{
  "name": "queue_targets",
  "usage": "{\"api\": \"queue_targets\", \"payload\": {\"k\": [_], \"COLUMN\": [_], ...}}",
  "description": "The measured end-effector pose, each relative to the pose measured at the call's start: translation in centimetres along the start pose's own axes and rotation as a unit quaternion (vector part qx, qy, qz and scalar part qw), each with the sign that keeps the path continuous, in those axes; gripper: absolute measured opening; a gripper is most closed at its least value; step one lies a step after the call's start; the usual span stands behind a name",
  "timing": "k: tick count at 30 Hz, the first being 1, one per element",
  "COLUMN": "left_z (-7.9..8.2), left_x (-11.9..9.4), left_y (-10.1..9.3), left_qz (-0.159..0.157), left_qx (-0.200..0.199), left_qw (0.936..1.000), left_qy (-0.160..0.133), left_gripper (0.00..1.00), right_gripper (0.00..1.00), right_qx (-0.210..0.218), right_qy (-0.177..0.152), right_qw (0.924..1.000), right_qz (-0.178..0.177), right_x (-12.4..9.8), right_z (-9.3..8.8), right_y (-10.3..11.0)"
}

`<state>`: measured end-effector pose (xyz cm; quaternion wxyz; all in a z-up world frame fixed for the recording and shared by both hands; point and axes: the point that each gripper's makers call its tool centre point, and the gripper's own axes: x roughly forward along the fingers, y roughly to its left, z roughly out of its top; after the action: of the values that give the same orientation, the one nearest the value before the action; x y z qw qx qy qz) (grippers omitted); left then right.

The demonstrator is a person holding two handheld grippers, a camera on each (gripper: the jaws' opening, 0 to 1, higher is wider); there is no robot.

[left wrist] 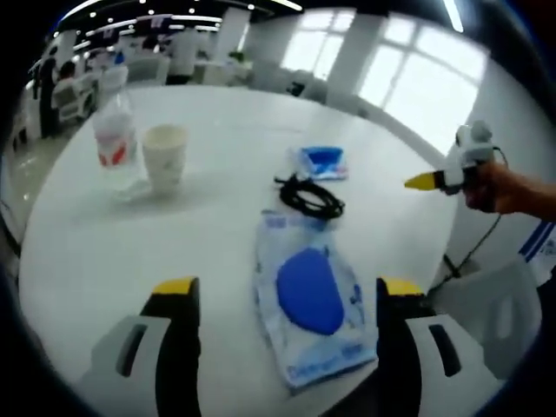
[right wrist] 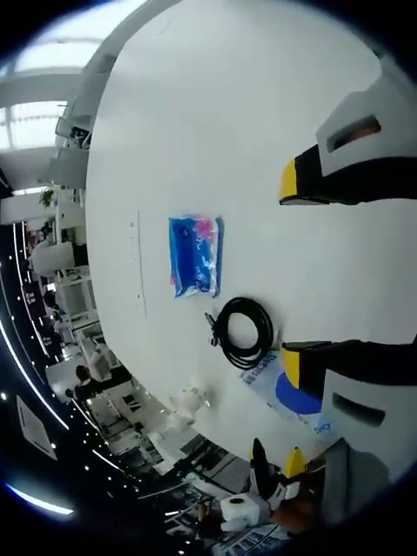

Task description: Arrange the tabletop items into an orderly group along one side of the table until the central work area is clear of visible clutter.

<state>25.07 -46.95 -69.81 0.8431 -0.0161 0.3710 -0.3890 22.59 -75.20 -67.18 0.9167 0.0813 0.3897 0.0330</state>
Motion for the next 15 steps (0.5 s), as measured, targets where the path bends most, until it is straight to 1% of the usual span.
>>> {"api": "queue_targets", "payload": {"k": [4,6,8,15], "left_z": [0.4,0.3,0.1,0.4], "left_x": [0.2,0.2,0.2,0.2], "left_y": [-0.4,-1.0,-1.3,-1.4], "left_qz": [-0.005,-0.013,-0.014,-0.017], "left_qx": [-0.010,-0.004,0.007,0.009], "left_qw": [0.9999,0.9999,0.9999,0.9998], "left_qy": [-0.008,-0.009,-0.004,-0.007], "left_gripper": [0.80,0.80,0.80,0.80], "right_gripper": [0.64,0.64,0.63,0.63], "right_qx": [0.005,0.009,0.013,0.020], "right_qy": [-0.001,-0.001,0.000,0.001], "right_qw": [1.0000,1.0000,0.9999,0.9998], "right_qz": [-0.002,-0.002,-0.002,-0.005], "right_x": [-0.7,-0.9,-1.1,-1.4], "right_z": [-1.1,-1.7,-2.4,-3.9], "right_y": [0.8,1.2,1.6,3.1]}}
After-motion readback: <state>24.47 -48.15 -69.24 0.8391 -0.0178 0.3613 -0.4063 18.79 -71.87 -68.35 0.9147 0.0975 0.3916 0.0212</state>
